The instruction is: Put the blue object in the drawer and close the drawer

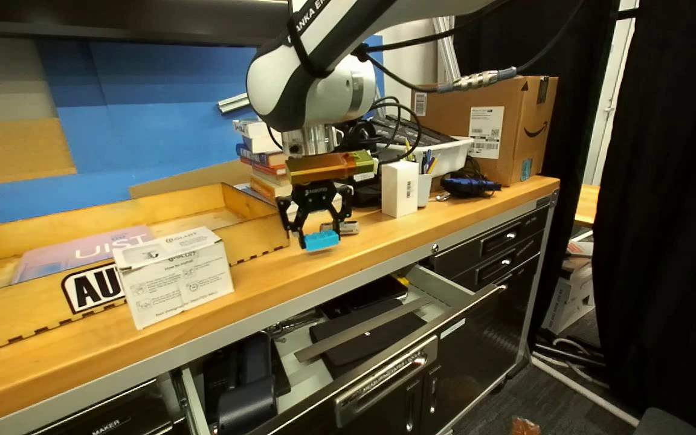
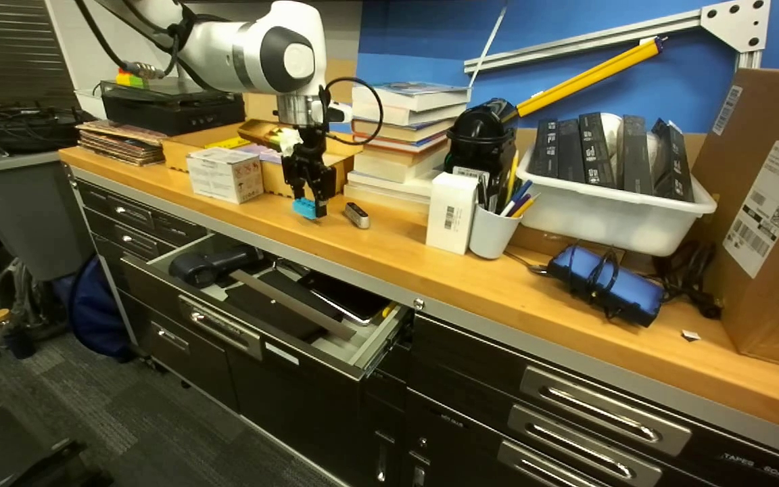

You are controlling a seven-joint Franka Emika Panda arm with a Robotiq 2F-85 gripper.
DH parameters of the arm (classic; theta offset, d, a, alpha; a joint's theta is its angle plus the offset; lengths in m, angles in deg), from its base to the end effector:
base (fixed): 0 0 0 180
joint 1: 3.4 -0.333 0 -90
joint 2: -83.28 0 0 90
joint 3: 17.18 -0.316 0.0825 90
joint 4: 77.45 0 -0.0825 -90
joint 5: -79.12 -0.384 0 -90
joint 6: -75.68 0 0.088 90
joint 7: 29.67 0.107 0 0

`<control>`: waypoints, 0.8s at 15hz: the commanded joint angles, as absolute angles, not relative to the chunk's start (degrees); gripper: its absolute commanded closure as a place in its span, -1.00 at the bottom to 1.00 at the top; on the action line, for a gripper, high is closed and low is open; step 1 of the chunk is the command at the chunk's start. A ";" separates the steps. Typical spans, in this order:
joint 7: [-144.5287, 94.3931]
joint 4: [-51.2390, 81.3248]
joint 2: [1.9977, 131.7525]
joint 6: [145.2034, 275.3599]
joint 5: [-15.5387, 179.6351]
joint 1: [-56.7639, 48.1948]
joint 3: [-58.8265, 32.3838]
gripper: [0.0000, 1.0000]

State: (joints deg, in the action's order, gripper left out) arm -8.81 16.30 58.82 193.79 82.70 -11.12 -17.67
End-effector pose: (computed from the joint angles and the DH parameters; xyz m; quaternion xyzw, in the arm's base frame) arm 0.6649 0.0919 0.3706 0.9951 -0.0958 0.0056 0.0252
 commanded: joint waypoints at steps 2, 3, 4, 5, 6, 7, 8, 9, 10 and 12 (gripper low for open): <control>-9.13 28.14 68.90 193.25 81.73 -10.43 -17.61 0.09; -8.88 30.33 70.40 193.32 81.70 -10.26 -17.58 0.09; -9.06 32.79 71.76 193.78 81.37 -9.92 -17.64 0.09; -9.29 35.00 73.06 194.12 81.22 -9.69 -17.73 0.09; -9.45 37.26 74.11 194.79 80.97 -9.42 -17.81 0.09; -8.92 39.02 74.69 195.72 81.13 -9.35 -17.82 0.09; -8.26 40.41 74.45 196.84 81.59 -9.38 -17.82 0.09; -7.78 41.59 73.93 198.14 82.09 -9.48 -17.88 0.09; -6.76 42.51 73.02 200.13 82.72 -9.75 -17.93 0.09; -5.51 43.75 71.00 204.22 82.99 -10.14 -18.11 0.09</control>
